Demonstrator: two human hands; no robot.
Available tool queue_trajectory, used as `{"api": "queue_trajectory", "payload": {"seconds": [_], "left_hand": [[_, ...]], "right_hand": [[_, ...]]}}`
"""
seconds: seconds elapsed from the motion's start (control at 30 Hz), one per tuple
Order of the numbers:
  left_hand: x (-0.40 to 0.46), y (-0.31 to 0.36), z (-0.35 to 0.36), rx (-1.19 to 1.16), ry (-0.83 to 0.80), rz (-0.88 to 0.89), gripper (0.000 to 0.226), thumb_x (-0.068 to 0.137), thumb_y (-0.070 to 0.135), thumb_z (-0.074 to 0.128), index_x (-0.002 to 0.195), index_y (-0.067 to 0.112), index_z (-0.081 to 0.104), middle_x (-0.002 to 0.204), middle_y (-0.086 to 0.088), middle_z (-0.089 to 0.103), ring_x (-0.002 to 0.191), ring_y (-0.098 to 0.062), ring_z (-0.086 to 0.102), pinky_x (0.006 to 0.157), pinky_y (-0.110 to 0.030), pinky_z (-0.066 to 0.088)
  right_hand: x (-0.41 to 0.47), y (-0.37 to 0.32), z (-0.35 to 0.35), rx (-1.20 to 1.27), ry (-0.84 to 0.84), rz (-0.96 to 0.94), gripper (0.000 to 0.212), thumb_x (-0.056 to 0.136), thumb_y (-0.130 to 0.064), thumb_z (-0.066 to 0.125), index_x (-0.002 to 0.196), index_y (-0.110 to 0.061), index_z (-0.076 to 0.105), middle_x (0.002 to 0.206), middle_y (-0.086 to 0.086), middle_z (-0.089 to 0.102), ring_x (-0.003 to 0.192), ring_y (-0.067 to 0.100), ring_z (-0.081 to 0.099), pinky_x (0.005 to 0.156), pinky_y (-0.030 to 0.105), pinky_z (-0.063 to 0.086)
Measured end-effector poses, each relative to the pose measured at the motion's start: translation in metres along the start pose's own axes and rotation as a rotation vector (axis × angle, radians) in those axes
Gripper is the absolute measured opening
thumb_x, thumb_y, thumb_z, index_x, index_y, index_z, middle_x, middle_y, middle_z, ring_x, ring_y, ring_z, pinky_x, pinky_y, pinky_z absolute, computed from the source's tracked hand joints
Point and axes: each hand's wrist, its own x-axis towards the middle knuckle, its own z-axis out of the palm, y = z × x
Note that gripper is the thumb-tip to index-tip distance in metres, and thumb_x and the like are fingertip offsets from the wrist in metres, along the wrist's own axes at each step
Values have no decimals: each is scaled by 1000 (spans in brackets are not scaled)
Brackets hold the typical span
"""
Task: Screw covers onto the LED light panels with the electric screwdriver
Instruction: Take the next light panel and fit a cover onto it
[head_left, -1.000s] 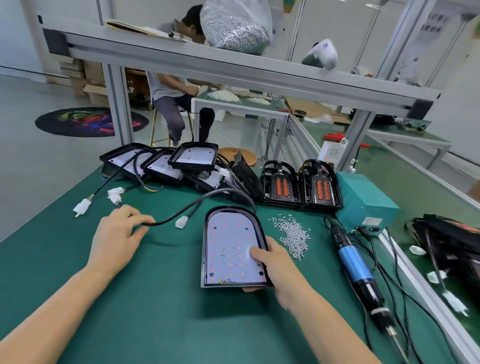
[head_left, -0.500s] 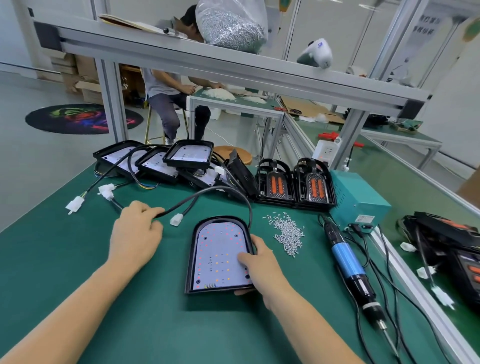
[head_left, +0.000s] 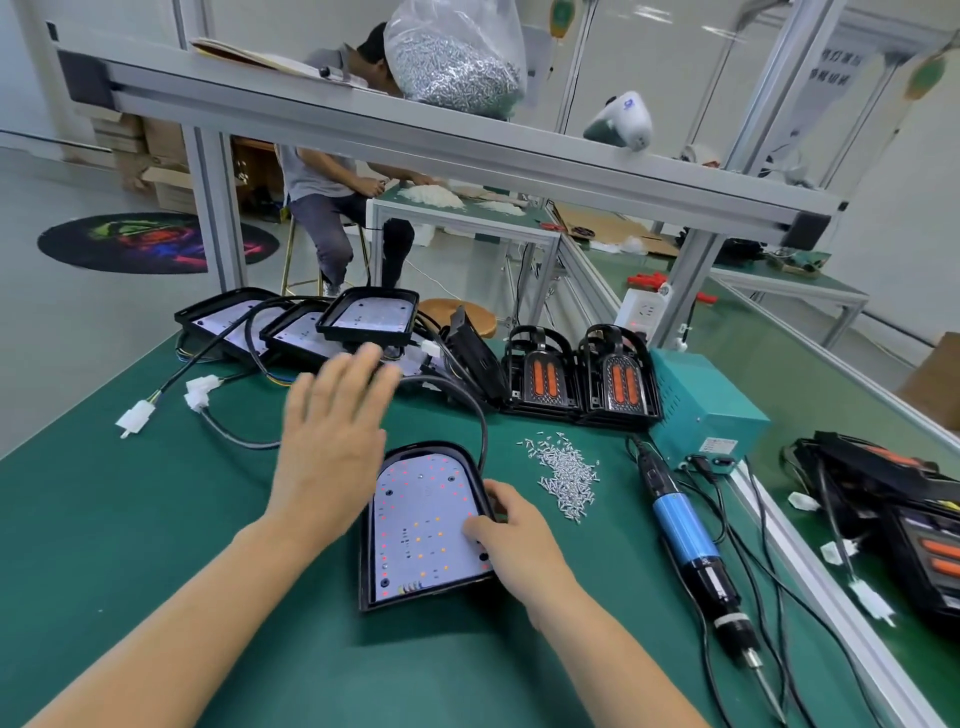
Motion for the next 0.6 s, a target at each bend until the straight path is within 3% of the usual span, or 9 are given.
{"api": "queue_trajectory", "payload": {"seconds": [0.07, 0.1, 0.23, 0.33, 0.4, 0.5, 0.57, 0.6], "left_hand": [[6, 4, 6, -16, -95, 209, 51, 90, 25, 38, 139, 15, 45, 150, -5, 38, 135, -28, 32, 111, -49, 23], [9, 5, 11, -25, -177, 228, 50, 93, 29, 34, 141, 17, 44, 151, -2, 35, 137, -25, 31, 112, -47, 22], [20, -13, 45, -168, -425, -19, 47, 102, 34, 33, 147, 22, 31, 157, 9, 19, 143, -12, 17, 114, -32, 9], [20, -27, 55, -360, -541, -212, 42, 100, 43, 29, 124, 19, 54, 145, 1, 44, 132, -13, 34, 99, -29, 19], [14, -33, 54, -459, -539, -310, 59, 90, 56, 22, 111, 15, 58, 126, -3, 57, 122, -17, 43, 90, -26, 21], [5, -39, 52, -412, -544, -320, 45, 100, 48, 29, 125, 23, 57, 131, 8, 54, 134, -14, 34, 110, -34, 14], [5, -37, 50, -291, -486, -269, 39, 100, 42, 34, 127, 23, 56, 135, 12, 52, 140, -14, 25, 114, -38, 7], [7, -32, 48, -243, -412, -231, 38, 100, 40, 38, 125, 20, 58, 133, 9, 54, 138, -16, 28, 113, -38, 11]], "right_hand": [[0, -2, 1, 6, -21, -28, 40, 85, -3, 50, 115, -26, 62, 108, 3, 67, 85, 16, 57, 84, 33, 50], [-1, -2, 2, 27, -28, -43, 40, 85, 0, 48, 111, -26, 64, 105, 1, 69, 82, 14, 58, 82, 32, 51], [-8, 2, 4, 123, -6, -115, 45, 85, 5, 46, 108, -28, 66, 94, -10, 72, 73, 4, 58, 68, 17, 46], [-10, 7, 5, 199, 23, -149, 47, 86, 5, 46, 116, -26, 65, 95, -10, 69, 74, 3, 56, 68, 14, 43], [-9, 9, 6, 217, 67, -158, 48, 88, 5, 45, 121, -25, 62, 101, -10, 68, 80, 5, 57, 73, 16, 44], [-2, 9, 6, 222, 112, -91, 45, 90, 3, 44, 121, -25, 60, 113, -4, 69, 98, 13, 63, 81, 22, 48], [3, 7, 6, 213, 88, -43, 43, 89, 3, 43, 116, -24, 62, 108, -5, 70, 88, 9, 64, 71, 16, 47], [5, 6, 6, 212, 77, -23, 41, 89, 3, 44, 114, -24, 63, 105, -5, 71, 81, 8, 62, 66, 13, 45]]}}
